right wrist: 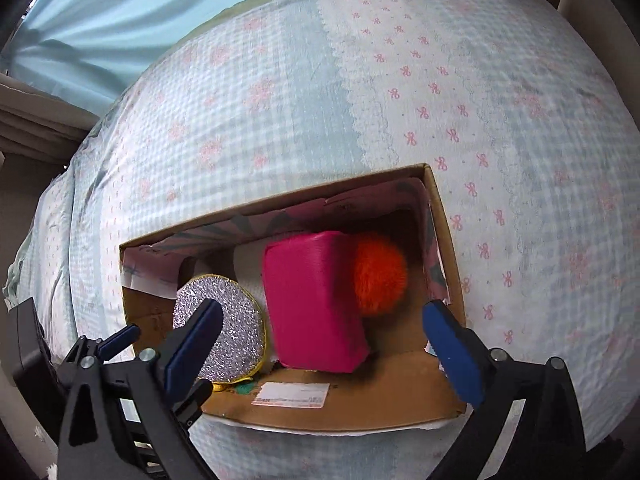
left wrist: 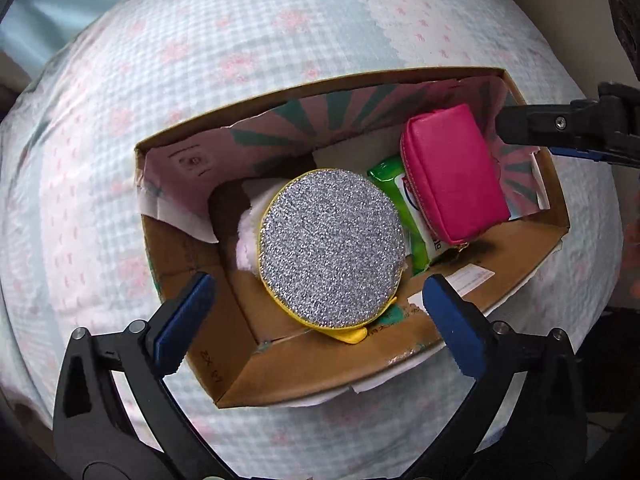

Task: Organize soft objects

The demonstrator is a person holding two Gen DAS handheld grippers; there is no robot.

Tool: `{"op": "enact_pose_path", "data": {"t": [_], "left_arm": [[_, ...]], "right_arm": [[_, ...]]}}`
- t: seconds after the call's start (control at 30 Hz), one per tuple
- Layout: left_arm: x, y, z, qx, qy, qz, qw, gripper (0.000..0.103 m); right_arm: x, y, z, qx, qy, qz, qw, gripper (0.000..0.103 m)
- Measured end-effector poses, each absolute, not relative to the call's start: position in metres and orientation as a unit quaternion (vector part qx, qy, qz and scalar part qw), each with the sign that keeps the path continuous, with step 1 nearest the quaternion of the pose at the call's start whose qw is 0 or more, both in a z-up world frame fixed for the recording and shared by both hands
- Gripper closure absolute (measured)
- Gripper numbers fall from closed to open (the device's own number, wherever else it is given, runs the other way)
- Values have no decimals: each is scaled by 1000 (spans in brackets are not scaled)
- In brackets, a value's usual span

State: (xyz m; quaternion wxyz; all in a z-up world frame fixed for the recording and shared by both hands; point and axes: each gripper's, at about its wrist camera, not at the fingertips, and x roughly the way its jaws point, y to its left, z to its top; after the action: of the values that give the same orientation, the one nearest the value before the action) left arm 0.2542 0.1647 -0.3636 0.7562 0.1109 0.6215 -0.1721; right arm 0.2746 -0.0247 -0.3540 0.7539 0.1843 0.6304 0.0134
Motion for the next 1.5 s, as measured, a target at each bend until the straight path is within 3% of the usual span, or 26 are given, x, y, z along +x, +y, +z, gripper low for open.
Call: {"op": "enact_pose_path", "data": {"t": [0.4,0.63,1.1,1.5], "left_arm": [[241,168,-321,93,592,-157,785,0],[214,157,-254,88,549,-137,820,0],[122,132,-70,13,400,-83,913,0],[62,113,-17,5,324,-74,943,0]], "right_arm": [[248,-28,-317,189,594,28,782,4],[215,-42,-252,172,552,40,815,4],[114,-85,-75,58,414,23,908,4],[57,-101,-29,16,338,-19,941,4]]}}
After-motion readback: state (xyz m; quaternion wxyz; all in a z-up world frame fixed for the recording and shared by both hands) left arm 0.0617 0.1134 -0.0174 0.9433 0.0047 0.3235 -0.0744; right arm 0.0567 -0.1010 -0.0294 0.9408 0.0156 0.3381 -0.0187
